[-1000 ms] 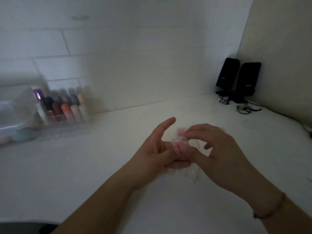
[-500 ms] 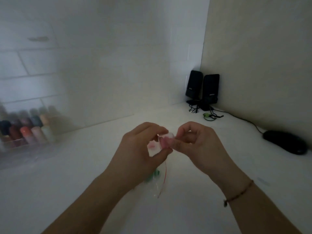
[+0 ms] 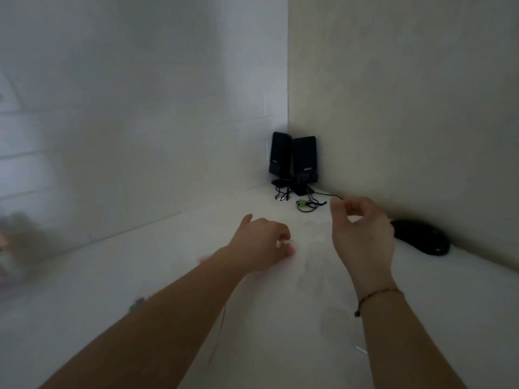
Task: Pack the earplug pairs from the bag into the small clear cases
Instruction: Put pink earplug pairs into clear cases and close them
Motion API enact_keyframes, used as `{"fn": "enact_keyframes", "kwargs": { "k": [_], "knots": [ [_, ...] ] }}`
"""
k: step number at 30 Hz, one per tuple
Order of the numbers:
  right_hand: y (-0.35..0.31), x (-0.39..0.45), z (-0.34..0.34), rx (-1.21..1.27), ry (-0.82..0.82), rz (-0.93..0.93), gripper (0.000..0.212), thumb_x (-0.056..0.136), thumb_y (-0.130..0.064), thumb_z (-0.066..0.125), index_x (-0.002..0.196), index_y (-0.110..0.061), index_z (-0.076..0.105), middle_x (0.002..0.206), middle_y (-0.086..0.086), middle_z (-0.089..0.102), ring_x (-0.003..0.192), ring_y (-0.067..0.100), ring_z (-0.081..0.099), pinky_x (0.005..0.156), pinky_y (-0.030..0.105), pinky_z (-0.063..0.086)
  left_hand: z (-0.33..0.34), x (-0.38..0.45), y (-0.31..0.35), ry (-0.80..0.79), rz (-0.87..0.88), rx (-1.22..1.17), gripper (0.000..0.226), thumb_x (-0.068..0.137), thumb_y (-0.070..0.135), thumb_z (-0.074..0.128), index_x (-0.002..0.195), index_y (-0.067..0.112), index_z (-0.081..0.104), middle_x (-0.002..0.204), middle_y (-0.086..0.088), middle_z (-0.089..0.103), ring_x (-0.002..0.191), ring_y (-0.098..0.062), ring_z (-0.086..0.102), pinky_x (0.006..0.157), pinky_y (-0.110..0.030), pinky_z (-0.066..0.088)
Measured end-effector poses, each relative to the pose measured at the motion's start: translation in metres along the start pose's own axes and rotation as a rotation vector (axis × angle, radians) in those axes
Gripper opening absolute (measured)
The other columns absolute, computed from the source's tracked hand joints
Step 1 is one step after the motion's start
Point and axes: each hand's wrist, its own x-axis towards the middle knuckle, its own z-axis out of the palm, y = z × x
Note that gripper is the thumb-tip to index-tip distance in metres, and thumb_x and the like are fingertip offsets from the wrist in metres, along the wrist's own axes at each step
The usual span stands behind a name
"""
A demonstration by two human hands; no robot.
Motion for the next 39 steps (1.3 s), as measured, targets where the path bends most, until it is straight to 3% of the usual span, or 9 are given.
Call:
{"fn": "enact_keyframes", "kwargs": {
  "k": [7, 10, 13, 17, 20, 23, 25, 30, 39],
  "knots": [
    [0.002, -0.003, -0.012, -0.576, -0.584, -0.168, 0.021, 0.084, -0.024, 0.064, 0.098, -0.040, 0.063, 0.112, -0.008, 0.060, 0.117, 0.022, 0.039, 0.091, 0.034, 0.041, -0.020, -0.011, 0.000, -0.030, 0.011, -0.085, 0.045, 0.092, 0.050, 0.055, 0.130, 0.026, 0.054, 0.136, 0.005, 0.054, 0.126, -0.017, 0.047, 0.107, -0.039, 0.036],
    [-0.002, -0.009, -0.014, -0.610, -0.869, -0.121, 0.049, 0.083, -0.004, 0.053, 0.109, -0.044, 0.063, 0.102, -0.008, 0.044, 0.103, 0.022, 0.039, 0.098, 0.031, 0.037, -0.043, -0.038, -0.002, 0.170, 0.038, -0.163, 0.041, 0.092, 0.049, 0.056, 0.126, 0.027, 0.058, 0.132, 0.009, 0.056, 0.124, -0.012, 0.048, 0.107, -0.033, 0.036],
    [-0.003, -0.016, -0.012, -0.706, -1.028, -0.232, 0.064, 0.080, 0.000, 0.052, 0.117, -0.051, 0.056, 0.129, -0.005, 0.036, 0.119, 0.025, 0.033, 0.092, 0.027, 0.027, -0.062, -0.082, -0.016, 0.363, 0.015, -0.229, 0.033, 0.091, 0.050, 0.055, 0.118, 0.031, 0.061, 0.122, 0.018, 0.058, 0.116, -0.001, 0.049, 0.100, -0.020, 0.032],
    [-0.004, -0.022, -0.007, -0.830, -0.981, -0.412, 0.054, 0.079, -0.006, 0.064, 0.113, -0.049, 0.059, 0.139, -0.009, 0.033, 0.126, 0.024, 0.025, 0.098, 0.034, 0.025, -0.058, -0.148, -0.035, 0.415, -0.172, -0.421, 0.019, 0.089, 0.048, 0.060, 0.104, 0.039, 0.065, 0.110, 0.027, 0.062, 0.099, 0.007, 0.058, 0.091, -0.018, 0.043],
    [-0.009, -0.022, -0.006, -0.885, -0.979, -0.457, 0.044, 0.076, -0.031, 0.077, 0.113, -0.047, 0.059, 0.133, -0.010, 0.037, 0.124, 0.021, 0.026, 0.097, 0.035, 0.026, -0.046, -0.182, -0.035, 0.530, -0.113, -0.356, 0.015, 0.087, 0.043, 0.060, 0.098, 0.034, 0.066, 0.101, 0.026, 0.064, 0.092, 0.004, 0.060, 0.075, -0.011, 0.046],
    [-0.025, -0.031, -0.003, -0.553, -0.915, -0.533, 0.042, 0.068, -0.063, 0.072, 0.104, -0.045, 0.060, 0.118, -0.019, 0.047, 0.117, 0.010, 0.036, 0.095, 0.030, 0.034, -0.038, -0.188, -0.028, 0.563, -0.213, -0.779, 0.008, 0.090, 0.031, 0.063, 0.092, 0.025, 0.070, 0.086, 0.011, 0.071, 0.064, -0.004, 0.064, 0.048, -0.013, 0.046],
    [-0.045, -0.052, 0.002, -0.212, -0.864, -0.662, 0.045, 0.068, -0.069, 0.065, 0.106, -0.046, 0.060, 0.100, -0.027, 0.054, 0.099, -0.003, 0.049, 0.082, 0.020, 0.039, -0.041, -0.182, -0.021, 0.391, -0.299, -1.150, 0.021, 0.094, 0.030, 0.056, 0.097, 0.014, 0.070, 0.084, -0.005, 0.074, 0.061, -0.013, 0.066, 0.044, -0.017, 0.045],
    [-0.063, -0.102, 0.019, 0.111, -0.720, -0.965, 0.037, 0.083, -0.031, 0.072, 0.118, -0.024, 0.063, 0.099, -0.017, 0.063, 0.096, 0.001, 0.054, 0.088, 0.010, 0.037, -0.045, -0.185, -0.031, 0.097, -0.244, -1.615, 0.046, 0.089, 0.042, 0.049, 0.104, 0.003, 0.069, 0.092, -0.017, 0.073, 0.076, -0.025, 0.071, 0.059, -0.026, 0.055],
    [-0.057, -0.101, 0.020, 0.221, -0.693, -0.996, 0.035, 0.078, -0.020, 0.074, 0.113, -0.018, 0.068, 0.106, -0.004, 0.062, 0.103, 0.016, 0.057, 0.088, 0.025, 0.045, -0.043, -0.182, -0.040, 0.177, -0.223, -1.754, 0.031, 0.075, 0.027, 0.076, 0.100, 0.009, 0.071, 0.099, -0.017, 0.070, 0.079, -0.022, 0.068, 0.068, -0.028, 0.057]
  ]
}}
